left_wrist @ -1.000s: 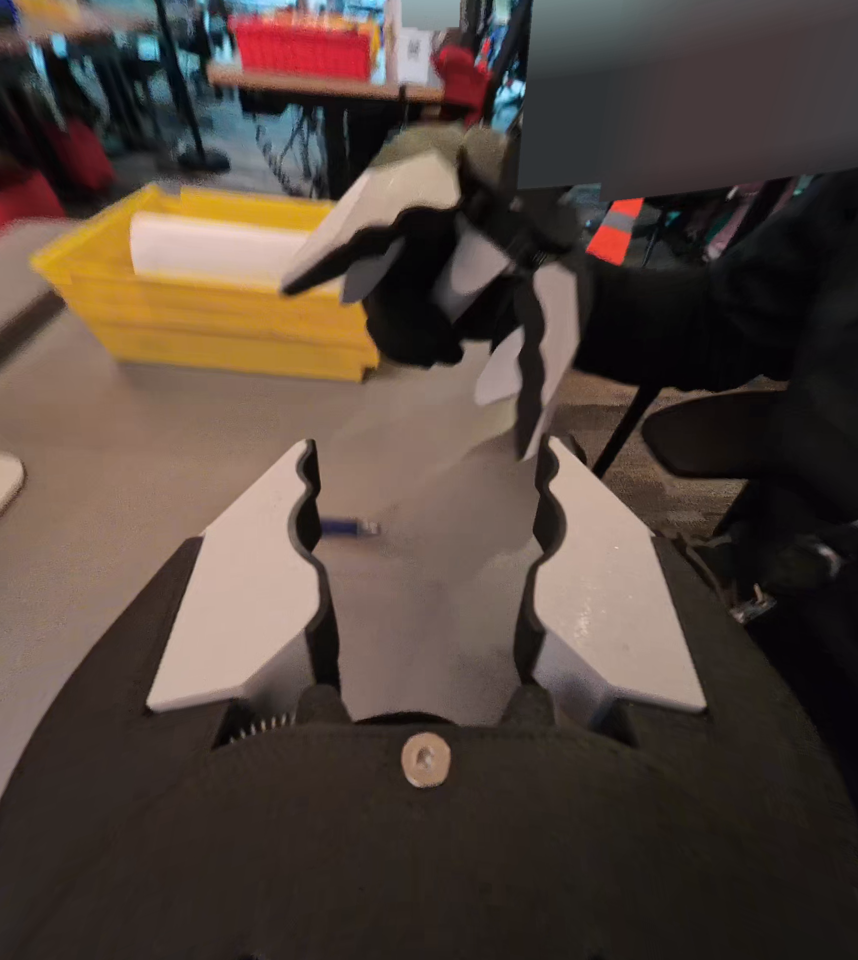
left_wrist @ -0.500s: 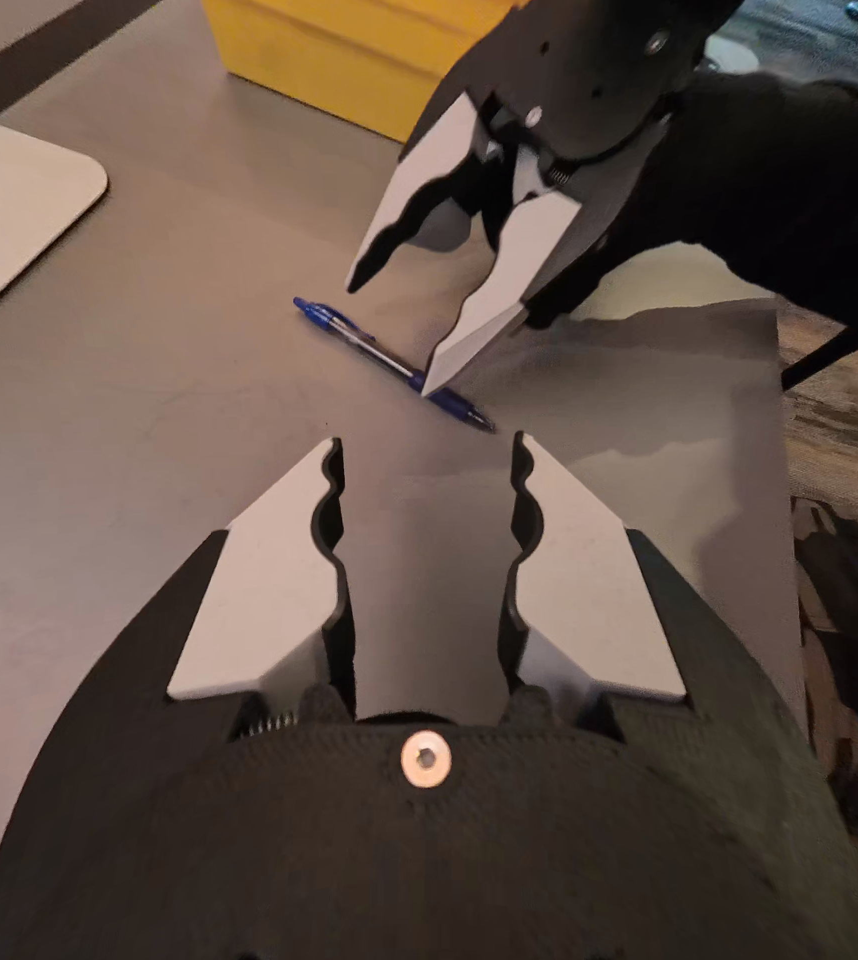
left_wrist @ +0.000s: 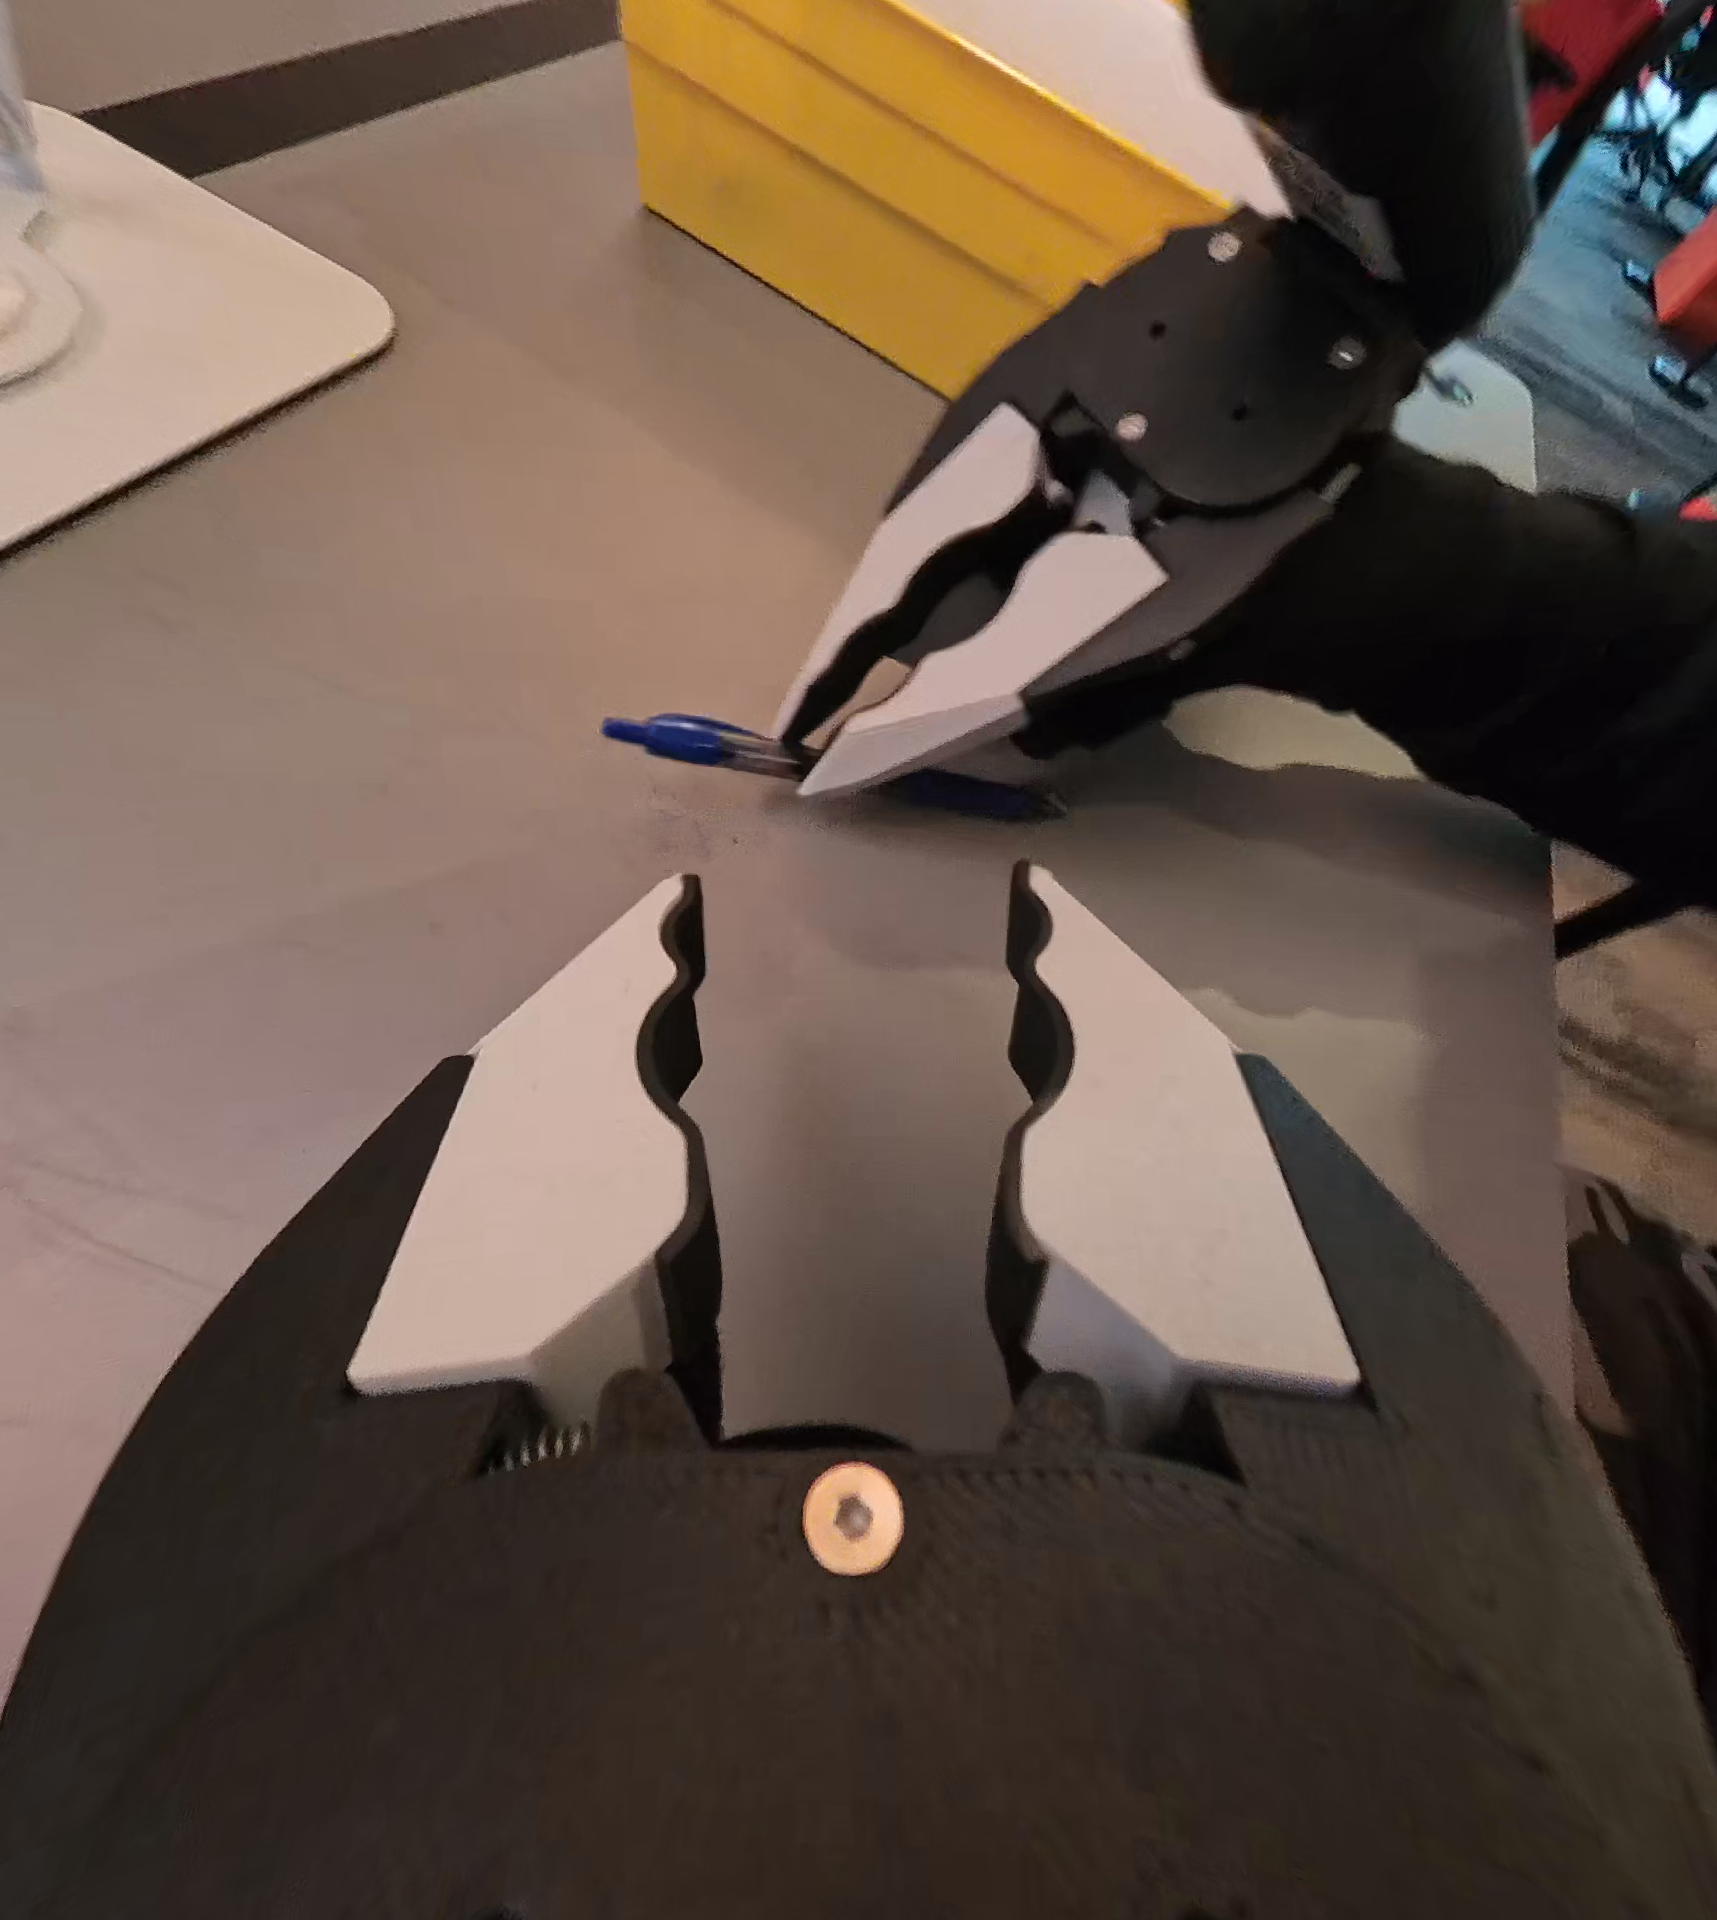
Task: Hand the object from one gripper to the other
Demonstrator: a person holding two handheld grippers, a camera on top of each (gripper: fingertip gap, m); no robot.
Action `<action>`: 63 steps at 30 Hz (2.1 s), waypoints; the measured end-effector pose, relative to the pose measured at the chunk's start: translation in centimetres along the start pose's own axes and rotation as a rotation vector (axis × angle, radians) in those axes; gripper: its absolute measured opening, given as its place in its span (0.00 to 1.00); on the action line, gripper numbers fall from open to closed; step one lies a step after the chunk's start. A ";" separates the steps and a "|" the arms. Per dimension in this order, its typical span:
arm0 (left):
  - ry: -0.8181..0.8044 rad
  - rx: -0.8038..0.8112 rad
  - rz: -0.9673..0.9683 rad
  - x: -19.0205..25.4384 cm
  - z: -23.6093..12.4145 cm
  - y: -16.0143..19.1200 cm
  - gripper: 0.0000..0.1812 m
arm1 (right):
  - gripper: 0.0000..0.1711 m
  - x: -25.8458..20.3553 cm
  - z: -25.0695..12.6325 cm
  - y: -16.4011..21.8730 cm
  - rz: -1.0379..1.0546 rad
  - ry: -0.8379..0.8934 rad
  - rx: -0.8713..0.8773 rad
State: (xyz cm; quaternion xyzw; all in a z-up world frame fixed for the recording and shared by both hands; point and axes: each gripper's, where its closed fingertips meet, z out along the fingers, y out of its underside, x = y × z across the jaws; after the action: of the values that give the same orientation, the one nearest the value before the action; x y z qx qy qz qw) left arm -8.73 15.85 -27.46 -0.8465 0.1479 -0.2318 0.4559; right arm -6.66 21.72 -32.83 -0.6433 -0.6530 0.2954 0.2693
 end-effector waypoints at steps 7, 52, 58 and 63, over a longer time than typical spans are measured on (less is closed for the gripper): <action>0.167 0.257 -0.319 -0.5 1.9 -4.0 0.27 | 0.06 -1.2 -4.5 -4.9 0.081 -0.079 0.399; -0.511 -0.162 1.853 4.9 1.4 -7.6 0.07 | 0.04 -7.1 -10.8 -6.4 0.491 -0.653 0.525; -0.490 -0.142 1.676 4.9 0.8 -8.4 0.19 | 0.04 -6.3 -11.3 -7.0 0.489 -0.621 0.614; -0.364 0.063 1.108 4.9 -1.8 -9.5 0.25 | 0.04 -5.5 -12.4 -7.3 0.396 -0.533 0.716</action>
State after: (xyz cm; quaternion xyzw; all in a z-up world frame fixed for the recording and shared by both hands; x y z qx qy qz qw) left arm -5.18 17.47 -17.37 -0.6552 0.4808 0.1860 0.5522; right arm -2.40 16.77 -18.90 -0.5244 -0.4216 0.7013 0.2355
